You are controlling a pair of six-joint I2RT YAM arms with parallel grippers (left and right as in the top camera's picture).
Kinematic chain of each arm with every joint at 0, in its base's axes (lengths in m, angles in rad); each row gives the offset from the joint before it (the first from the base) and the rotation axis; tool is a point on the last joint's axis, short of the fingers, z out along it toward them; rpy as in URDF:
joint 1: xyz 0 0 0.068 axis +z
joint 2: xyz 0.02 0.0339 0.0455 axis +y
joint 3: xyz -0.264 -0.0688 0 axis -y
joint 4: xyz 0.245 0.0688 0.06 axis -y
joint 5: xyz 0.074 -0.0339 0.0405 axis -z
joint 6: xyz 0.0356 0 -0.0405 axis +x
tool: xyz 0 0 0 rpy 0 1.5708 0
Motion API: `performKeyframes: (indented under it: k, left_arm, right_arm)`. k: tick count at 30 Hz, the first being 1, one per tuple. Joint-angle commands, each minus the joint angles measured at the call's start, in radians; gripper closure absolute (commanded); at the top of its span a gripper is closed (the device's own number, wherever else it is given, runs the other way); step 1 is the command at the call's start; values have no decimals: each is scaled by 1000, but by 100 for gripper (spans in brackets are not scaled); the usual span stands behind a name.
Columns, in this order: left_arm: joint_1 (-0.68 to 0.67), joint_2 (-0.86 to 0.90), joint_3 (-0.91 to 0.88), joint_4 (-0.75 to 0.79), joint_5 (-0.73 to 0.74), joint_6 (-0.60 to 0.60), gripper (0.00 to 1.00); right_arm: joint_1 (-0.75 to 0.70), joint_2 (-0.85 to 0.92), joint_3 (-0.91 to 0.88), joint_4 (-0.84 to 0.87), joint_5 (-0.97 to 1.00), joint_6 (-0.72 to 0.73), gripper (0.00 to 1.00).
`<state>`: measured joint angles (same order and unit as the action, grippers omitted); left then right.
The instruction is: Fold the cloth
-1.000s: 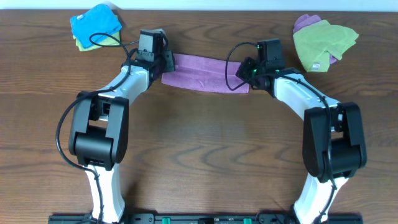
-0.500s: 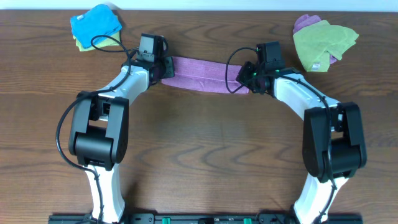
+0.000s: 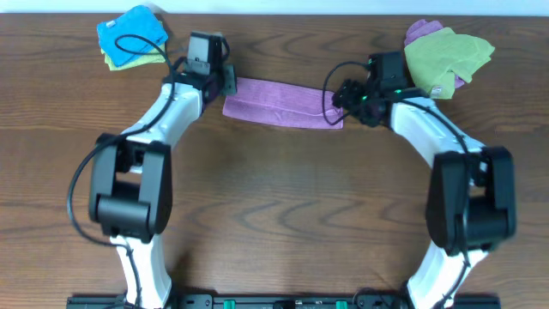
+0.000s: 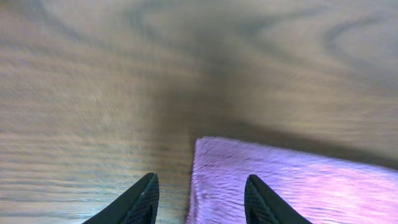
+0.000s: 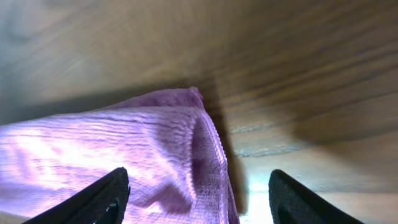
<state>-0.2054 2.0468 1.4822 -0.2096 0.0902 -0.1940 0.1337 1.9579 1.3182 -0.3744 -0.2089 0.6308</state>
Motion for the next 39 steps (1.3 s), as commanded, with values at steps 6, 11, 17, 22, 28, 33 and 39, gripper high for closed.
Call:
performKeyframes:
  k: [6, 11, 17, 22, 28, 33, 39]
  left_arm:
    - [-22, -101, 36, -22, 100, 30, 94]
    - [-49, -40, 36, -62, 129, 29, 94]
    - [-60, 13, 35, -82, 133, 13, 94]
    - [-60, 60, 34, -87, 145, 1, 94]
    - [-60, 121, 33, -85, 144, -3, 94]
    - [-60, 153, 33, -70, 147, -13, 94]
    - [-59, 153, 33, -121, 147, -13, 94]
  right_arm:
    - [-40, -212, 62, -141, 33, -98, 98]
    - [-57, -289, 62, -309, 118, -156, 98]
    - [-71, -329, 62, -438, 153, -177, 98]
    - [-72, -330, 62, -483, 152, -185, 98]
    - [-72, -330, 61, -513, 148, -202, 98]
    - [-84, -289, -1, -427, 68, -262, 50]
    - [-103, -88, -68, -175, -347, -243, 6]
